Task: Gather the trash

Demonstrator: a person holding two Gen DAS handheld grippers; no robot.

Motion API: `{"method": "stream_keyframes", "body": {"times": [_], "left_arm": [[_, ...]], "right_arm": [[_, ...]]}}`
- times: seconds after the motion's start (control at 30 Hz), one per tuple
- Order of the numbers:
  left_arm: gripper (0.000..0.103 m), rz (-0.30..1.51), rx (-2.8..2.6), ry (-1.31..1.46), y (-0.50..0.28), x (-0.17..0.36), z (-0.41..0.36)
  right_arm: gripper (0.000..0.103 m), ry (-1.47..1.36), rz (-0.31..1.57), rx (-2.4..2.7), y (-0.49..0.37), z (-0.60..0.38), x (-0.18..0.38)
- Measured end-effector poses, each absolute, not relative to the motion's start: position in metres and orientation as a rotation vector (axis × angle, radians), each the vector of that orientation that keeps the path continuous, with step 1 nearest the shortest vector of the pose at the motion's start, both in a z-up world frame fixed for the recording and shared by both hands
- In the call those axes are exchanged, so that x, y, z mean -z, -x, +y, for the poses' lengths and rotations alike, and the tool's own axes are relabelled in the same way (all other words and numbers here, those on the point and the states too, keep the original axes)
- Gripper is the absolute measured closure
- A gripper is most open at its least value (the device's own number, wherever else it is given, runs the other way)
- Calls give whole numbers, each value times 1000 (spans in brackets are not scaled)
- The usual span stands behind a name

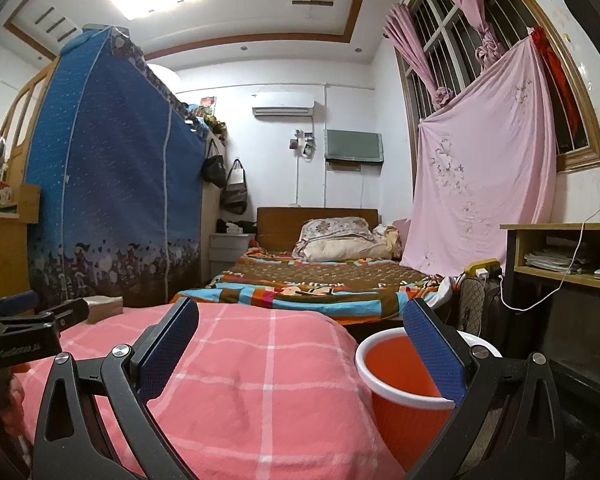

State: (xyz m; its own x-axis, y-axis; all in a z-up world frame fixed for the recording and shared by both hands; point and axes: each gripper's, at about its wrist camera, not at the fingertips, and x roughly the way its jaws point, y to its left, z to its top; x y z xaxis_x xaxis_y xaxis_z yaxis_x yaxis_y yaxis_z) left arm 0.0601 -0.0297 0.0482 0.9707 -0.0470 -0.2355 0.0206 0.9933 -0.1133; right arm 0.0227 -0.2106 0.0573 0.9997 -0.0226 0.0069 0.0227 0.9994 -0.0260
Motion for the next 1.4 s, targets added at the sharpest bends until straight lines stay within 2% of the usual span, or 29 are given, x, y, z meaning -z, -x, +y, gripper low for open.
{"method": "stream_keyframes", "body": {"times": [0.77,1.4], "left_arm": [[13,179,13,38,-14,-31,-16],[13,230,10,44,-18,-11,-17]], "right_arm": [[0,70,63,57,5,-194,-25],[0,126,124,56,-2,-185,-9]]}}
